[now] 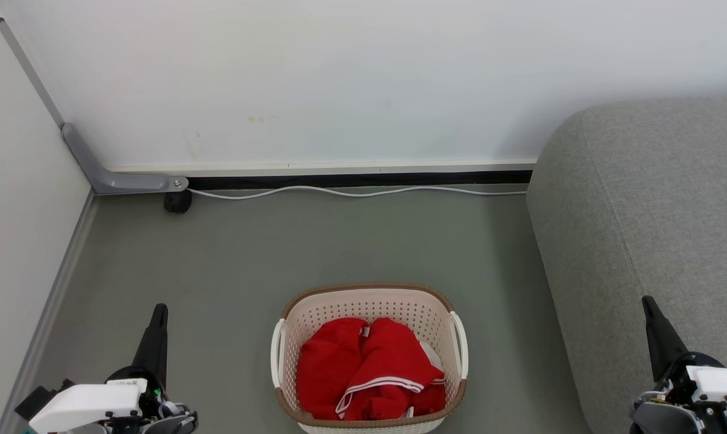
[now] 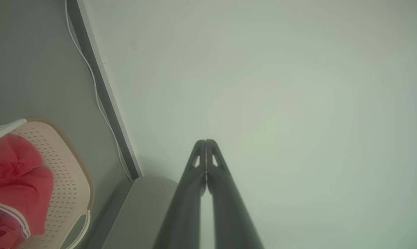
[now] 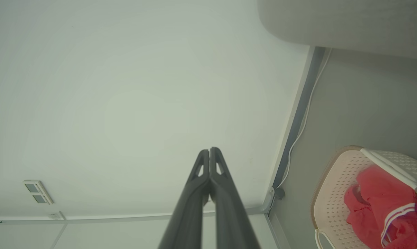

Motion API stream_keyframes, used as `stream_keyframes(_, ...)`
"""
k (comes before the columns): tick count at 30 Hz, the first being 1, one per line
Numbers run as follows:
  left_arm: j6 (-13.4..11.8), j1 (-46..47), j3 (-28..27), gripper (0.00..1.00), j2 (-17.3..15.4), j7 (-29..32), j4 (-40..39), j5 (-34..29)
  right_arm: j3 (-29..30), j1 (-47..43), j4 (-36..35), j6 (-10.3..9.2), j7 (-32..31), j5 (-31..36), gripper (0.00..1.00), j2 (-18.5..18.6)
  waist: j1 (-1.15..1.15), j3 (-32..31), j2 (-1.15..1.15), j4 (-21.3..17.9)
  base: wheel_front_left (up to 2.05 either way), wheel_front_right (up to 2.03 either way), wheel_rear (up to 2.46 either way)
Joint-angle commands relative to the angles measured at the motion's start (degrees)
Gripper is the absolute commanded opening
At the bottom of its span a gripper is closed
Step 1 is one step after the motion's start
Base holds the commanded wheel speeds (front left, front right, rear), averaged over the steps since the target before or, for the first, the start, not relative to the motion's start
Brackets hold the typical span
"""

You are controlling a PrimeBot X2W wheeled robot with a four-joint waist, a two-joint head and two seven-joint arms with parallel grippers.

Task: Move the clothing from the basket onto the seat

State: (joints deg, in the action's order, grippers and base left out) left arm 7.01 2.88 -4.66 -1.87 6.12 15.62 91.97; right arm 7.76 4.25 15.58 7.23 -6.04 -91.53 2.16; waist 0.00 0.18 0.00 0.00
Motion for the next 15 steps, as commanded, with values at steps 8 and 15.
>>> stream_keyframes(8, 0.0, -1.1, 0.2, 1.00, 0.8, -0.1, 2.0, 0.0, -0.2, -0.9, 1.9, -0.02, 0.0, 0.1, 1.00, -0.6, 0.00, 0.1, 0.00, 0.0, 0.00, 0.00, 0.00)
stream_keyframes(15, 0.0, 0.0, 0.8, 1.00, 0.6, -1.3, 2.2, -0.7, -1.0, 0.2, 1.6, 0.00, 0.7, 0.8, 1.00, -0.2, 0.11, 0.0, 0.00, 0.0, 0.00, 0.00, 0.00)
